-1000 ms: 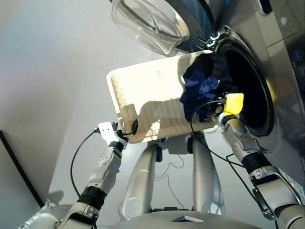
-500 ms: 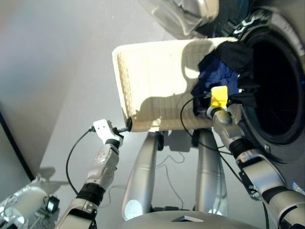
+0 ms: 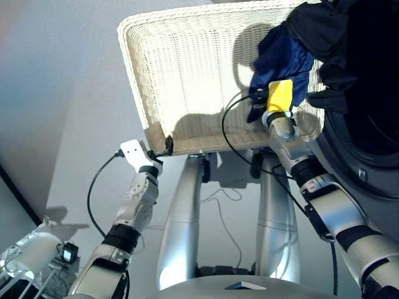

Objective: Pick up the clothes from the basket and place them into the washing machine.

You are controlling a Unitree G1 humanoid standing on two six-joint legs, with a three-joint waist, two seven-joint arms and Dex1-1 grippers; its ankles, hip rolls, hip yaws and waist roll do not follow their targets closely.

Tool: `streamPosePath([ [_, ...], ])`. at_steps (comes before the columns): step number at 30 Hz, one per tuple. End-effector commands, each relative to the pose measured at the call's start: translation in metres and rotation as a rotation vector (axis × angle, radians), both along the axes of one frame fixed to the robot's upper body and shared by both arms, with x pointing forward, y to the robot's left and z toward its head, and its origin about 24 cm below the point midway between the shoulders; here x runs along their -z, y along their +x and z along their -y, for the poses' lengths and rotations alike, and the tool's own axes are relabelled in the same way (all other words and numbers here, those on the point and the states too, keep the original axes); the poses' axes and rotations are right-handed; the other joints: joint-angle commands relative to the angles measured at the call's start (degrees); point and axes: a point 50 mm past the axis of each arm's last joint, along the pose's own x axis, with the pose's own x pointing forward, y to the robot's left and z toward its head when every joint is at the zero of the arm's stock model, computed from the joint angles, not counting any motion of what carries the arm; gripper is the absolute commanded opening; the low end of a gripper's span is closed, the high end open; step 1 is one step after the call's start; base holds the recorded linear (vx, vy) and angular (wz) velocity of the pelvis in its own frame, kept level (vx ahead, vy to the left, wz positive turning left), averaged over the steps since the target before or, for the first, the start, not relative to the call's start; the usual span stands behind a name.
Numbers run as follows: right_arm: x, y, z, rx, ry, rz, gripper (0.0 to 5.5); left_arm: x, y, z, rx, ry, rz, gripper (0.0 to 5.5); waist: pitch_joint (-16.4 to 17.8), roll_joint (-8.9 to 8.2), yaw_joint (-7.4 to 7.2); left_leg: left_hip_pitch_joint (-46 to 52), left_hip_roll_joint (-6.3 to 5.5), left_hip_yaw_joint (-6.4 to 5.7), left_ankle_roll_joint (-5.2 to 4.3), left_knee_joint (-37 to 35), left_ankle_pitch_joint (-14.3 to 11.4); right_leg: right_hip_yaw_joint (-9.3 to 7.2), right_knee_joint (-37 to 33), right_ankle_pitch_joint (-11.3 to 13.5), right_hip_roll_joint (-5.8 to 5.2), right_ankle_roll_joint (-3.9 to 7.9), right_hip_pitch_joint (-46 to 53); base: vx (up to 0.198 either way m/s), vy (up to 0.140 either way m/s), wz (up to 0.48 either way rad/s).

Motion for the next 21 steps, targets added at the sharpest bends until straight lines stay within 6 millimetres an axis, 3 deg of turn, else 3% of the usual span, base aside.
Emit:
streamPosePath([
  [1,0.008,-0.004,0.013,0.042,0.089,-0.022,0.00,-0.006,-0.003,-0.012,-0.054,-0.032,0.048,5.50,-0.3,0.20,0.04,2.8,-0.31,1.91,2.70,-1.0,-2.3,-0.20,0.5,-2.7,1.23,2.46,4.9,0.000,0.000,0.000],
  [5,0.022,-0.020,0.007,0.000,0.190,0.000,0.00,0.004,-0.002,-0.014,-0.075,-0.020,0.008,5.50,-0.7,-1.60,-1.30,5.7,0.36,1.82,2.36,-3.8,-1.6,-0.47,-3.2,-1.4,1.45,2.76,8.1,0.000,0.000,0.000],
  [10,0.035,-0.040,0.016,0.025,0.370,0.054,0.00,0.023,-0.004,-0.009,-0.088,-0.013,-0.059,5.50,-1.6,-3.48,-2.51,10.6,0.88,1.95,1.98,-8.5,-0.6,-0.91,-8.6,0.2,1.51,3.37,13.4,0.000,0.000,0.000],
  [17,0.046,-0.057,0.043,0.120,0.482,0.100,0.00,0.043,-0.019,-0.008,-0.043,0.006,-0.118,5.50,-3.4,-4.10,-3.00,20.7,0.64,1.87,1.15,-17.5,2.0,-1.80,-19.4,3.3,1.21,4.49,24.1,0.025,-0.013,-0.078],
  [21,0.056,-0.067,0.047,0.153,0.540,0.106,0.00,0.059,-0.030,-0.006,-0.023,0.012,-0.173,5.50,-5.0,-4.06,-3.07,27.0,0.12,1.67,0.65,-23.3,3.8,-1.91,-24.7,4.7,0.89,5.09,30.1,0.069,-0.006,0.013],
])
